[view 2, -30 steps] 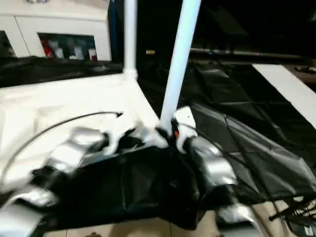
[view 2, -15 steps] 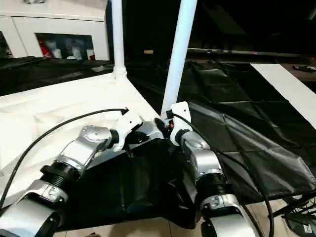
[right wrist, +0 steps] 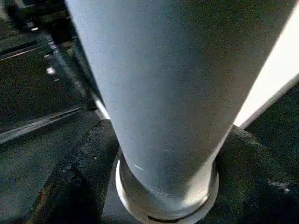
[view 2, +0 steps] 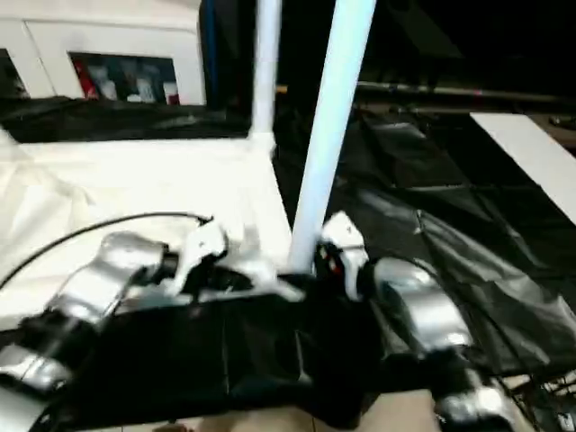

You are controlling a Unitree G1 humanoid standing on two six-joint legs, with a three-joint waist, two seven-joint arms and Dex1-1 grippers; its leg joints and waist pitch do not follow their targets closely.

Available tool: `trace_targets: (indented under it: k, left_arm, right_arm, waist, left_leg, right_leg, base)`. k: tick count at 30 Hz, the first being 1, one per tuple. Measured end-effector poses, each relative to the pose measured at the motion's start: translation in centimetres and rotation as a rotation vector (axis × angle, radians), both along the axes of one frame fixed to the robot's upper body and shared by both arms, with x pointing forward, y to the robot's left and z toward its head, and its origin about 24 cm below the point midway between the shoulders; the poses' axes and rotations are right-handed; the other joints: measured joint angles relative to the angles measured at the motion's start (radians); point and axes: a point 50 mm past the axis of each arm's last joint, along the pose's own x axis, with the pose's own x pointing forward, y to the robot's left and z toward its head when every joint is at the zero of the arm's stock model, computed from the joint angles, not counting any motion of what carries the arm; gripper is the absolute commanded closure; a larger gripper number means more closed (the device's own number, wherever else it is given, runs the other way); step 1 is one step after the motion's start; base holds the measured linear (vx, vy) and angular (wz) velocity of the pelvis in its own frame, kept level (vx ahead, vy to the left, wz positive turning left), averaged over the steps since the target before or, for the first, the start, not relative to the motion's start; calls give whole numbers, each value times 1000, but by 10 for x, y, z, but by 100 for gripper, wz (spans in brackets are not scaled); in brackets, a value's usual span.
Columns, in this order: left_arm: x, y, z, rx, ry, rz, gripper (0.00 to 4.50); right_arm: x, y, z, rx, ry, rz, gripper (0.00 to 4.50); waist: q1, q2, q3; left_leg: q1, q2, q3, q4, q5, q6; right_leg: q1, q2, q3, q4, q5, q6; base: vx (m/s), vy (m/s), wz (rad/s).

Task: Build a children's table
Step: Rotate leg to tighten

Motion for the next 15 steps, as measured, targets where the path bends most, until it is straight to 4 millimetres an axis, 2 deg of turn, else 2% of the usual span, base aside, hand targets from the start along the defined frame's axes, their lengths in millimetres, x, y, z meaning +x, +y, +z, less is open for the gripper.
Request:
trace_targets:
  k: [6, 8, 12, 15]
  left_arm:
    - [-3, 4, 0, 0, 22, -36, 450]
    - [-3, 5, 0, -1, 25, -39, 450]
    - [-5, 5, 0, -2, 25, -42, 450]
    - [-5, 5, 0, -2, 25, -42, 450]
  right_arm:
    - [-7, -1, 1, -15, 4, 56, 129]
    - [-7, -1, 1, -13, 6, 61, 154]
    - [-7, -1, 1, -8, 5, 61, 164]
    - [-7, 0, 1, -6, 6, 61, 195]
  waist:
    - [2, -1, 0]
    - [2, -1, 0]
    - [2, -1, 0]
    - [2, -1, 0]
  left_leg:
    - [0, 0, 0, 0, 1, 0]
    - [0, 0, 0, 0, 1, 0]
    - [0, 0, 1, 0, 1, 1]
    - [0, 0, 1, 1, 1, 1]
  right_leg:
    - [1, 0, 0, 1, 0, 0]
    - [1, 0, 0, 1, 0, 0]
    - [1, 0, 0, 1, 0, 0]
    - [1, 0, 0, 1, 0, 0]
  base:
    - [0, 0, 0]
    - [0, 0, 0]
    - [0, 0, 0]
    - [0, 0, 0]
